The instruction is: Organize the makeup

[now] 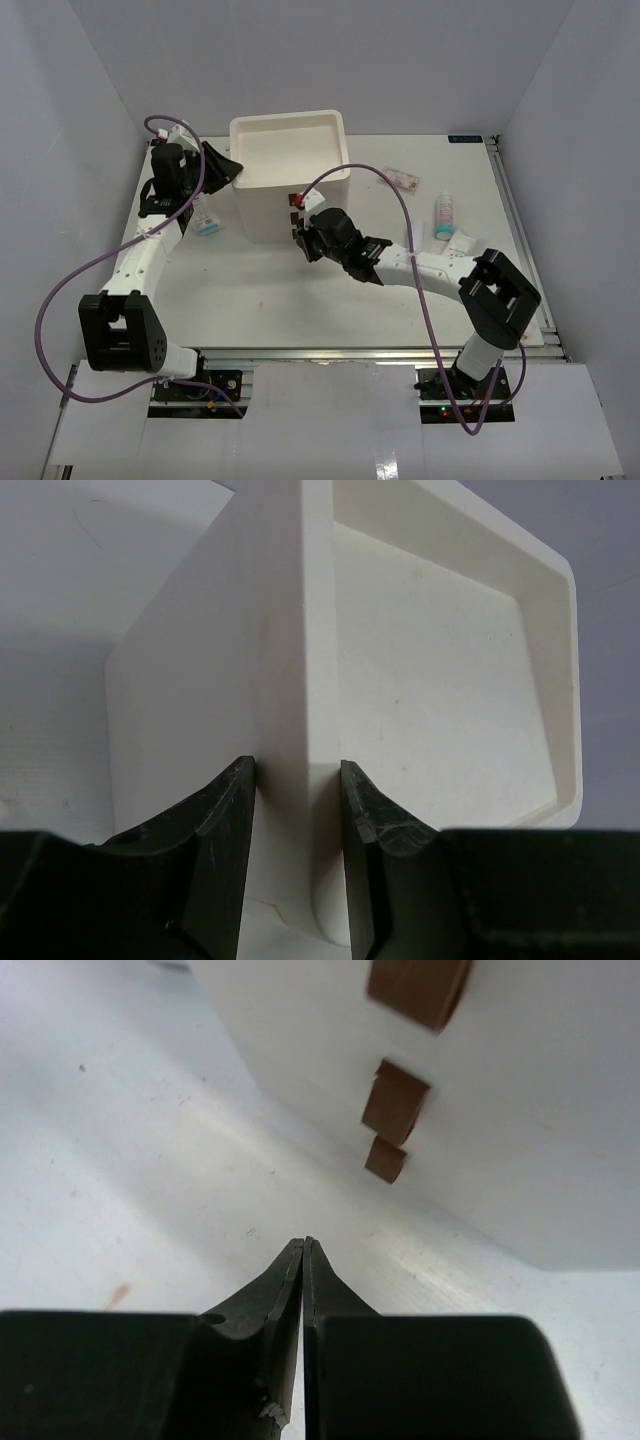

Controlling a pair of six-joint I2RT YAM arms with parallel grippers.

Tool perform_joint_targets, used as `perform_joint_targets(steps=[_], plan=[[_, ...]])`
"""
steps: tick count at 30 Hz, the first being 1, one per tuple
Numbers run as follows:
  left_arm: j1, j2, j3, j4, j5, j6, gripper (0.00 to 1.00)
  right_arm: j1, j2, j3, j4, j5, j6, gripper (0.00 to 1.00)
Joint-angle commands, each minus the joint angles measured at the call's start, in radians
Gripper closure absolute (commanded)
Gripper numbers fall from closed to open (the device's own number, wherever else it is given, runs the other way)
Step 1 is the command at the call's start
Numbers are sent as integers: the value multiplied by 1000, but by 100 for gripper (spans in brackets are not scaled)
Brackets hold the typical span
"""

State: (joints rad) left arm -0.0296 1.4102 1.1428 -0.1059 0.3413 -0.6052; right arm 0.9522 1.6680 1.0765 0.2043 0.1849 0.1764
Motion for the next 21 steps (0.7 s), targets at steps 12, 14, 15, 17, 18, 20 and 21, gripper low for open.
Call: perform_joint_targets(steps=[12,14,15,17,18,20,21], plan=[[-6,-141,44,-150,-75,124,18,-14,-137,365,-728,-886,-1169,13],[-4,-196,42,-147,-95,160,15,-25,-164,398,-786,-804,-1226,14],[-4,-215,33,-146,-100,171,15,-33,-168,411,-801,-767,-1261,14],[-6,-280,4,-135,-88,194,15,-78,-175,458,-810,-759,-1283,15],[-6,-311,-24,-132,-68,200,16,-110,-174,474,-818,-771,-1300,15],[-6,-361,-90,-131,-32,207,18,-181,-168,522,-845,-812,-1350,15],[-6,-393,-124,-130,-16,210,20,-211,-160,548,-856,-832,-1374,15]])
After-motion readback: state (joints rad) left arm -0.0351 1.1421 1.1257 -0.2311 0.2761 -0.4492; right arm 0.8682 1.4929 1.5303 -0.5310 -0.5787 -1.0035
